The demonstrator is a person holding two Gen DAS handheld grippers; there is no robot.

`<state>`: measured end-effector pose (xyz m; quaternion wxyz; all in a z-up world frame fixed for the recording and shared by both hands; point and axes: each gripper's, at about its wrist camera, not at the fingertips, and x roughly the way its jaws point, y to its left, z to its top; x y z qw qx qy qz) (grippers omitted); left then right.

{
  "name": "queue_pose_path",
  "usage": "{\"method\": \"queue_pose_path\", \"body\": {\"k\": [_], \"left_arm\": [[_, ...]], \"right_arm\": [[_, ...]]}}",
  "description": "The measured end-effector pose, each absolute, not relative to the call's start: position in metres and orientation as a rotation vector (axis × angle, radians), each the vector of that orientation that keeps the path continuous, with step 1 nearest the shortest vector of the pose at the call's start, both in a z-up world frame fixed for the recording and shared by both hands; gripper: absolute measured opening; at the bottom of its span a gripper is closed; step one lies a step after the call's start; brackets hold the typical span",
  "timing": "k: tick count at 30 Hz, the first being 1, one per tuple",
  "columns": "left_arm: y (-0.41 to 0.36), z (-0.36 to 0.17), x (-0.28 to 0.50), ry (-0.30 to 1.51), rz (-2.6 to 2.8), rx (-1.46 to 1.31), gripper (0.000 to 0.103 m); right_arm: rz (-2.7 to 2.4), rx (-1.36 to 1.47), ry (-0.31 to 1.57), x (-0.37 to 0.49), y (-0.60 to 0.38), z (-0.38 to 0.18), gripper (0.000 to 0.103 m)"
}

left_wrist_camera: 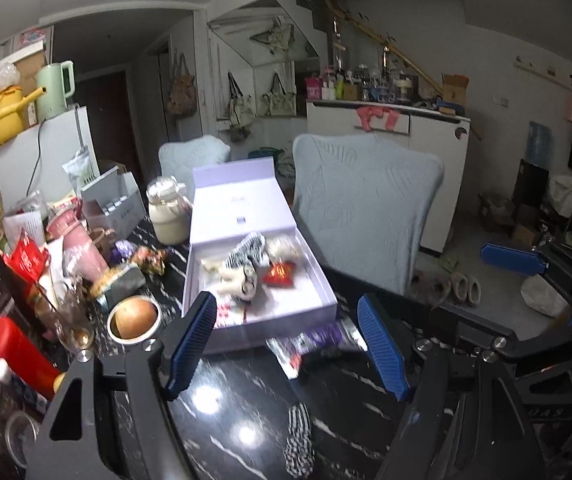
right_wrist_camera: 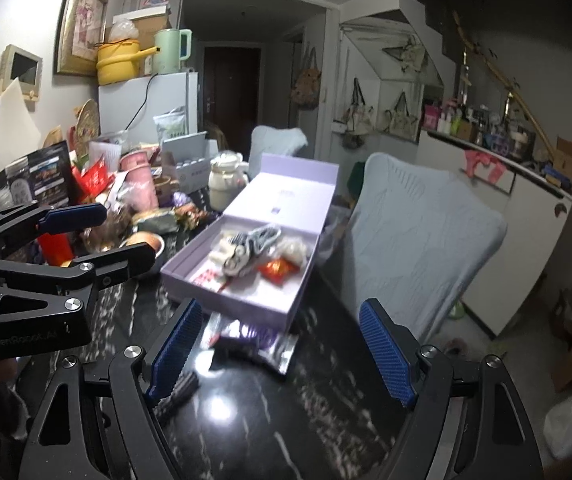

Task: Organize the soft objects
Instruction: 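Withdraw both open grippers and move toward the gingham scrunchie on the table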

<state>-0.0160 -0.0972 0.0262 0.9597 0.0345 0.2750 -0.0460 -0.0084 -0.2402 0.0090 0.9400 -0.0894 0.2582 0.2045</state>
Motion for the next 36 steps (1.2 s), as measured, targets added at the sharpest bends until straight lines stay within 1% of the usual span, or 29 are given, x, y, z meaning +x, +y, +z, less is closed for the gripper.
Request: {"method": "queue_pose_path", "body": {"k": [12,22,29,36], "left_arm": [[-0.096,-0.034,-0.033,0.696,-0.119,0.028,0.073],[-0.103,-0.085,-0.038,0.81,-0.138,0.041,0.073],[-0.099,-0.121,-0.029,0.903,-0.133,0.026,0.073],[-0.091,-0.143,-0.015,0.944,-0.124,-0.012,0.073]], "right_arm": [[0.431,-0.16,0.599,-0.036,-0.247,-0.037,0.082],[0.461,-0.154,0.719,-0.037,-0.246,-0.087,0.082],[0.455,-0.15,0.788,-0.036,-0.246,-0.117,0.082],[0.439,-0.117,0.856,-0.03,-0.253,-0.139,0.082]]}}
